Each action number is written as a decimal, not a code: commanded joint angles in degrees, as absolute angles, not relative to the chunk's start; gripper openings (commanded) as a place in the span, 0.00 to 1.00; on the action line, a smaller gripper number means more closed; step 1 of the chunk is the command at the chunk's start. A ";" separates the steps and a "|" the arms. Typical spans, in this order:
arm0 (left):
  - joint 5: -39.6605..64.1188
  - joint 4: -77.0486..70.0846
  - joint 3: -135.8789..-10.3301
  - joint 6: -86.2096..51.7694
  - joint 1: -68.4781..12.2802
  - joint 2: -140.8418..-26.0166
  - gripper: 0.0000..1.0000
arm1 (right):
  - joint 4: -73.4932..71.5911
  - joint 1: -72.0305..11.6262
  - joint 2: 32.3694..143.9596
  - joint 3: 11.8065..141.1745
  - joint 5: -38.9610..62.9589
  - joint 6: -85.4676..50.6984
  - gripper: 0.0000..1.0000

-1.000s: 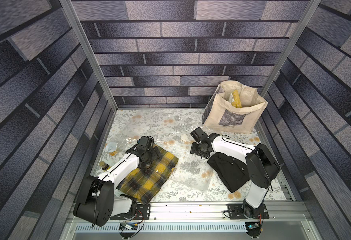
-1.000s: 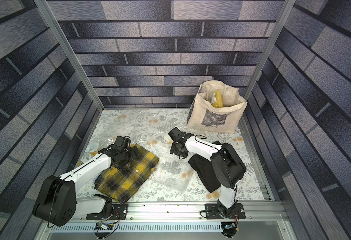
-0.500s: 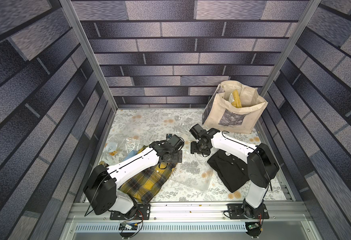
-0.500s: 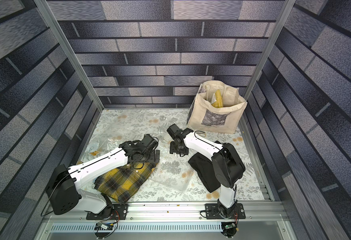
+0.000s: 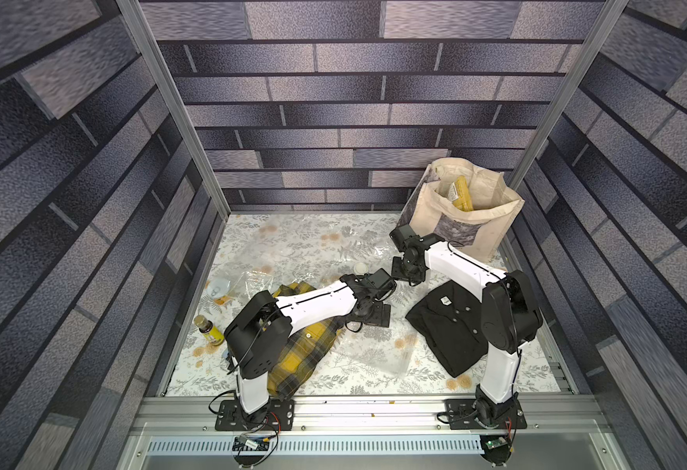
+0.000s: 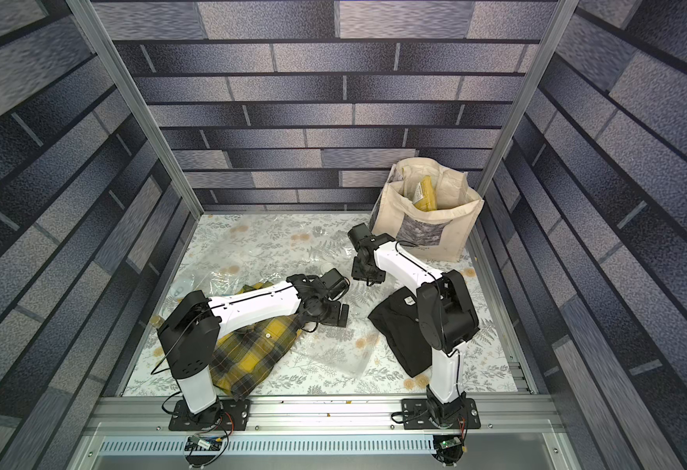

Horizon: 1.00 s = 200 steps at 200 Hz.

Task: Place the folded shirt into the vacuum bag
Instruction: Adjust the vacuum bag at the center of the board, then pick up the shirt from the center of the board.

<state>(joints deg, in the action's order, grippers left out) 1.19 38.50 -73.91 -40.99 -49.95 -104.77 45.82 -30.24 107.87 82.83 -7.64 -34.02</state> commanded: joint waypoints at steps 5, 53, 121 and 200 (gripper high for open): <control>4.36 37.32 -69.73 -43.79 -45.79 -101.86 1.00 | 44.98 -30.32 106.48 77.29 -5.02 -36.21 0.48; 5.35 38.14 -64.42 -43.23 -42.04 -98.40 1.00 | 42.93 -28.15 108.20 72.42 -5.97 -36.58 0.48; 6.67 43.87 -62.62 -39.59 -36.33 -88.67 1.00 | 45.56 -27.18 106.33 72.62 -7.01 -35.57 0.46; -1.33 51.15 -62.60 -35.21 -20.49 -75.90 1.00 | 39.95 -52.14 102.30 81.93 3.43 -59.39 0.87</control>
<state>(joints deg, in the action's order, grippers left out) 2.28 47.33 -66.41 -37.60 -26.15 -77.93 45.50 -46.26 100.95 82.13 -4.84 -46.83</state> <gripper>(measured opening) 0.999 0.830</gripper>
